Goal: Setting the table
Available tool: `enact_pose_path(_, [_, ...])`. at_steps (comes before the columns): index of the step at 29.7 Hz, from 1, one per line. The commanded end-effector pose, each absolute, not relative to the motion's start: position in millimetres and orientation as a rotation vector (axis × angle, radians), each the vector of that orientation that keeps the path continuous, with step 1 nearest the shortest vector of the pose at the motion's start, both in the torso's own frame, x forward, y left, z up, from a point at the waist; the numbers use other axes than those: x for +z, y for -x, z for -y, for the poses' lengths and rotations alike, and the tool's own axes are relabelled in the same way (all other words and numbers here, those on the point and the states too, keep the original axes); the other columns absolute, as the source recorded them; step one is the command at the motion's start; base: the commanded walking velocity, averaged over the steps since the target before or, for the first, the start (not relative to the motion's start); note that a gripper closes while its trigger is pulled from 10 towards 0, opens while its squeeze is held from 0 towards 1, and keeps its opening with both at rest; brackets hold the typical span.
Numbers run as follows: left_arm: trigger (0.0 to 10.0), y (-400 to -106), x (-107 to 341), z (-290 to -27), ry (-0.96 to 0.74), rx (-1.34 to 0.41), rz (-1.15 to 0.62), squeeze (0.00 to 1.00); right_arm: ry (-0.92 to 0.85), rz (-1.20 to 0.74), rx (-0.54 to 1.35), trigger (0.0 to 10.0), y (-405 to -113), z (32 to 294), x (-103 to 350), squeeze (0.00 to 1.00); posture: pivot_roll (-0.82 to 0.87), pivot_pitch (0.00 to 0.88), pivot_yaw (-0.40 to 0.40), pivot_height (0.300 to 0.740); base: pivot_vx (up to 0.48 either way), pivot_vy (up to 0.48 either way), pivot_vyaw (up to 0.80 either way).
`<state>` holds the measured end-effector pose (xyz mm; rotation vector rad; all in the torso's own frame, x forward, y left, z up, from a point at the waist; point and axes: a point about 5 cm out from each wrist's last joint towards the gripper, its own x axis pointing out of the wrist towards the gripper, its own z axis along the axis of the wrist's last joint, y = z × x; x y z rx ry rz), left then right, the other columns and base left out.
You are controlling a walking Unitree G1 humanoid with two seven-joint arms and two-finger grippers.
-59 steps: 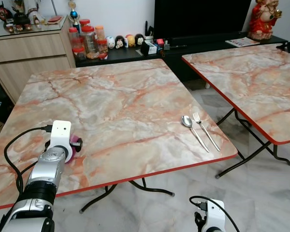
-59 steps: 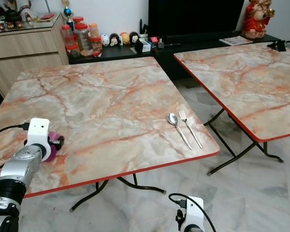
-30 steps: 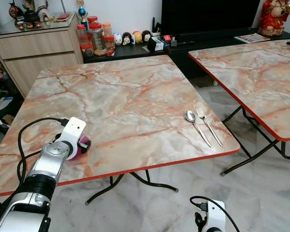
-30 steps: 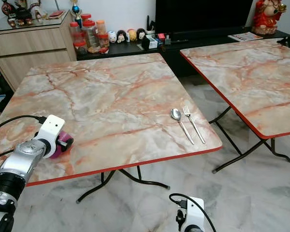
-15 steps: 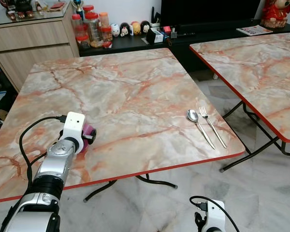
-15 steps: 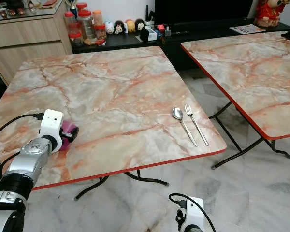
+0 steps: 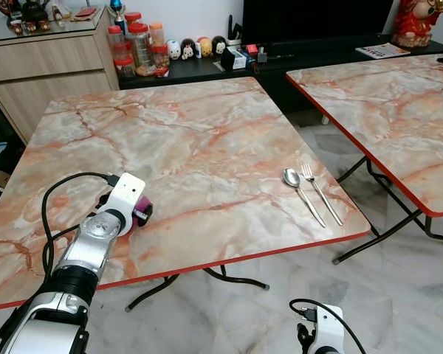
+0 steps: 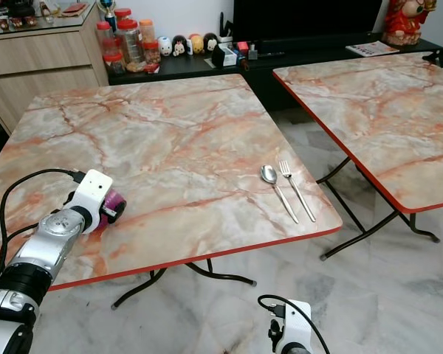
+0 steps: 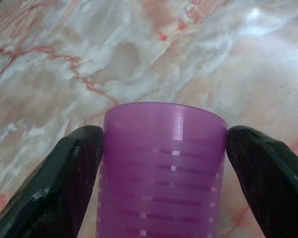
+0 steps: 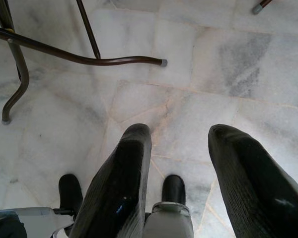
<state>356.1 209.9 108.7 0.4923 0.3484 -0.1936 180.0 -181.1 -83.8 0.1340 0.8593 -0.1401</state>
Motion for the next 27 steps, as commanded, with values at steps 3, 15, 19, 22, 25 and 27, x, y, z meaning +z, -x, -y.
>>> enact_pose_path(3, [2.6,-352,100,-214,-0.522,-0.194,-0.407,0.0,-0.134,-0.853,-0.145,10.0,-181,182,-83,0.0,0.02,0.0,0.003,0.74,0.0,0.0,0.0])
enact_pose_path(15, [10.0,-363,129,-218,-0.193,-0.044,-0.173,0.0,-0.134,-0.855,-0.147,10.0,-180,183,-83,0.0,0.02,0.0,0.001,0.74,0.0,0.0,0.0])
enact_pose_path(19, [10.0,-364,142,-225,-0.019,0.026,-0.065,0.0,-0.131,-0.854,-0.147,10.0,-181,183,-83,0.0,0.02,0.0,-0.001,0.74,0.0,0.0,0.0])
enact_pose_path(22, [10.0,-364,151,-229,0.057,0.073,0.016,0.0,-0.13,-0.852,-0.146,10.0,-182,183,-83,0.0,0.02,0.0,-0.004,0.74,0.0,0.0,0.0])
enact_pose_path(25, [10.0,-362,153,-233,0.092,0.1,0.049,0.0,-0.129,-0.849,-0.144,10.0,-183,183,-82,0.0,0.02,0.0,-0.005,0.74,0.0,0.0,0.0])
enact_pose_path(27, [10.0,-361,153,-234,0.13,0.104,0.072,0.0,-0.129,-0.847,-0.143,10.0,-183,183,-82,0.0,0.02,0.0,-0.005,0.74,0.0,0.0,0.0])
